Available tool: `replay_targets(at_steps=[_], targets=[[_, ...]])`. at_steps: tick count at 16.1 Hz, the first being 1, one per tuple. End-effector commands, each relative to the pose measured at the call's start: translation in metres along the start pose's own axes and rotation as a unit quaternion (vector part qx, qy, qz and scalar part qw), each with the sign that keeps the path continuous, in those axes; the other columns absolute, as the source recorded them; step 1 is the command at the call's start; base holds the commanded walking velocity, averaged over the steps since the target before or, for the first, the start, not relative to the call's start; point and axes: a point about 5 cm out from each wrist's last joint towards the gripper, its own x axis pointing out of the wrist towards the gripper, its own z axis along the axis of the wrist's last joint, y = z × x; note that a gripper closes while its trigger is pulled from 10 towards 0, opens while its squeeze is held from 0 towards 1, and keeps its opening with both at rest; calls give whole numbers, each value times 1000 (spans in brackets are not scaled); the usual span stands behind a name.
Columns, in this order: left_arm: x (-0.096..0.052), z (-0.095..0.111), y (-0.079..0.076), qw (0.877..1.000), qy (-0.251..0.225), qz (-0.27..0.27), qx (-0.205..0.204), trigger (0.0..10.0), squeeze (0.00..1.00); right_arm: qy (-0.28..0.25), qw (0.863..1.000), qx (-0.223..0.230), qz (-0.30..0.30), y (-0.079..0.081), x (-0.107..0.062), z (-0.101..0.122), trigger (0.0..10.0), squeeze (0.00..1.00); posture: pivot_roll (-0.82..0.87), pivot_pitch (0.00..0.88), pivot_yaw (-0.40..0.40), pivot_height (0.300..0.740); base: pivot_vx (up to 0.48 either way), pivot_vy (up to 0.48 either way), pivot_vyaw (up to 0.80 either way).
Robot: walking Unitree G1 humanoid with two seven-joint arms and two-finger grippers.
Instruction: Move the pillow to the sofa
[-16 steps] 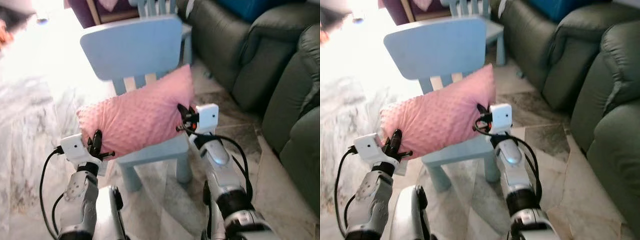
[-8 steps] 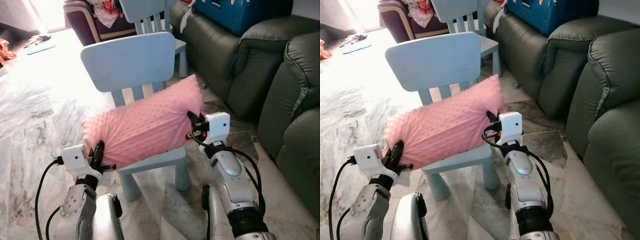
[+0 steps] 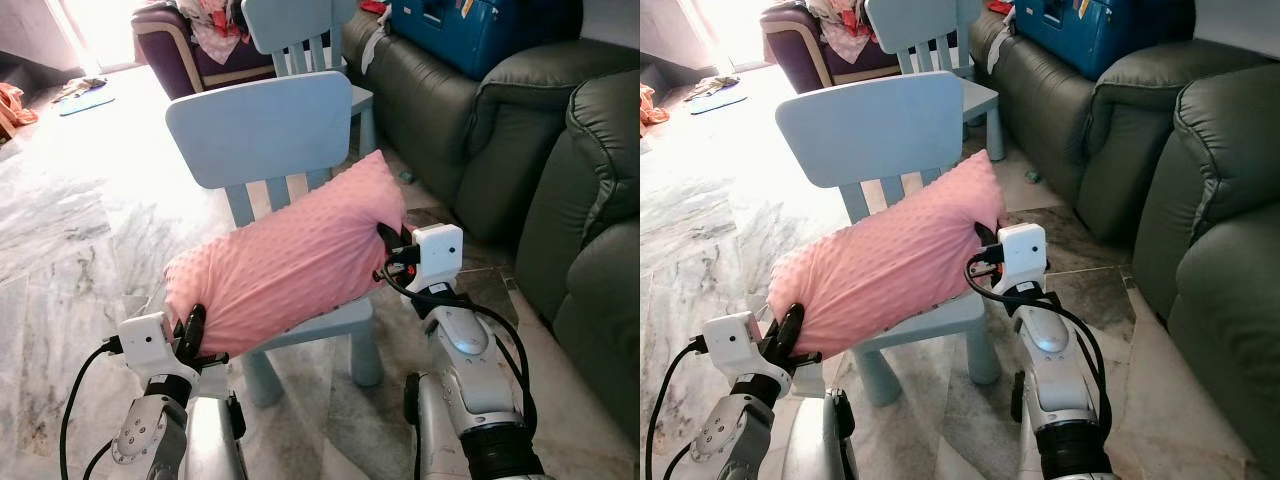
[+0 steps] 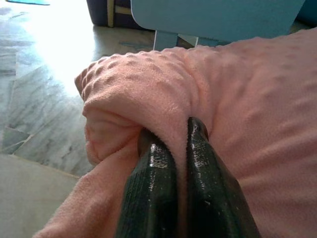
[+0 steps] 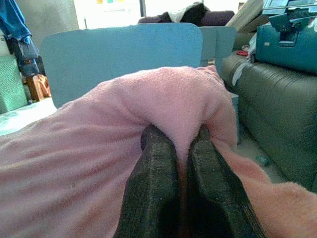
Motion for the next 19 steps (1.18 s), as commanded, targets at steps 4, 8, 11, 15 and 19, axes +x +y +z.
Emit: replay_targets(at_steps=[4, 8, 11, 15, 19], targets=[[0, 4, 1, 1000, -9, 14, -19, 0, 0, -25, 999, -8, 25, 1, 7, 19, 0, 0, -180, 0, 63, 481, 0, 0, 0], [2, 2, -1, 999, -11, 21, -30, 0, 0, -18, 999, -9, 36, -1, 7, 21, 0, 0, -187, 0, 33, 481, 0, 0, 0], [3, 1, -3, 999, -15, 26, -41, 0, 0, -16, 999, -14, 50, 0, 8, 22, 0, 0, -189, 0, 17, 481, 0, 0, 0], [3, 0, -4, 998, -16, 29, -46, 0, 0, -13, 998, -9, 53, -1, 8, 23, 0, 0, -191, 0, 13, 485, 0, 0, 0], [3, 0, -4, 999, -14, 25, -46, 0, 0, -12, 999, -5, 50, -1, 7, 23, 0, 0, -195, 0, 18, 529, 0, 0, 0]])
